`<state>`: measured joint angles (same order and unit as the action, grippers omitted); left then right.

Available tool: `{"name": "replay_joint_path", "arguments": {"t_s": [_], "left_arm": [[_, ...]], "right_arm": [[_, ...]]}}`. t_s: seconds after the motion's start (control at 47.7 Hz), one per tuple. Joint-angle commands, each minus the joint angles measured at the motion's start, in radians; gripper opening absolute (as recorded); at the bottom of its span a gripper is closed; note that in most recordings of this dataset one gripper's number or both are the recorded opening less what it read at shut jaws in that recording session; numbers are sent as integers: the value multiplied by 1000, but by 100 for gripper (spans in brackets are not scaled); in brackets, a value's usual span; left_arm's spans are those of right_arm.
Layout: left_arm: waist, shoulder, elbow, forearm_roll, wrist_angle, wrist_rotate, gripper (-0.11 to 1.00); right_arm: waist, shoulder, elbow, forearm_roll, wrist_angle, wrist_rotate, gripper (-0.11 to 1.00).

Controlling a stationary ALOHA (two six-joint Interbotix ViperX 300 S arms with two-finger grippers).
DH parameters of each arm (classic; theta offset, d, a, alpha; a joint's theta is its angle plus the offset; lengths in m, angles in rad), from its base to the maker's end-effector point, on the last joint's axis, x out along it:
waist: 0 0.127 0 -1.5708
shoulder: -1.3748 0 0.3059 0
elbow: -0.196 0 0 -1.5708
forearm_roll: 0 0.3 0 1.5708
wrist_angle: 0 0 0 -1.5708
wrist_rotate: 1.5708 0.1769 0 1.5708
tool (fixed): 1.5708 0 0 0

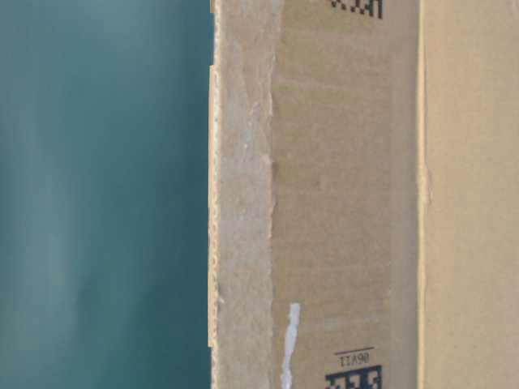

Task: Close the cardboard box.
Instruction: 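Move both grippers inward toward the side flaps of the box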

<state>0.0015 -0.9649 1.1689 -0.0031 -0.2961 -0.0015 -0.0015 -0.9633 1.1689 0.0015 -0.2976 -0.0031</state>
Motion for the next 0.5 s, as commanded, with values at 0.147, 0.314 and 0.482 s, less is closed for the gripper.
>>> {"name": "replay_joint_path", "arguments": {"t_s": [0.147, 0.314, 0.482], "left_arm": [[2, 3, 3, -29, 37, 14, 0], [29, 21, 80, -32, -48, 12, 0], [29, 60, 193, -35, -187, -5, 0]], "right_arm": [[-17, -18, -15, 0, 41, 3, 0], [-48, -20, 41, 15, 77, 12, 0], [-49, 8, 133, 60, -14, 17, 0]]}}
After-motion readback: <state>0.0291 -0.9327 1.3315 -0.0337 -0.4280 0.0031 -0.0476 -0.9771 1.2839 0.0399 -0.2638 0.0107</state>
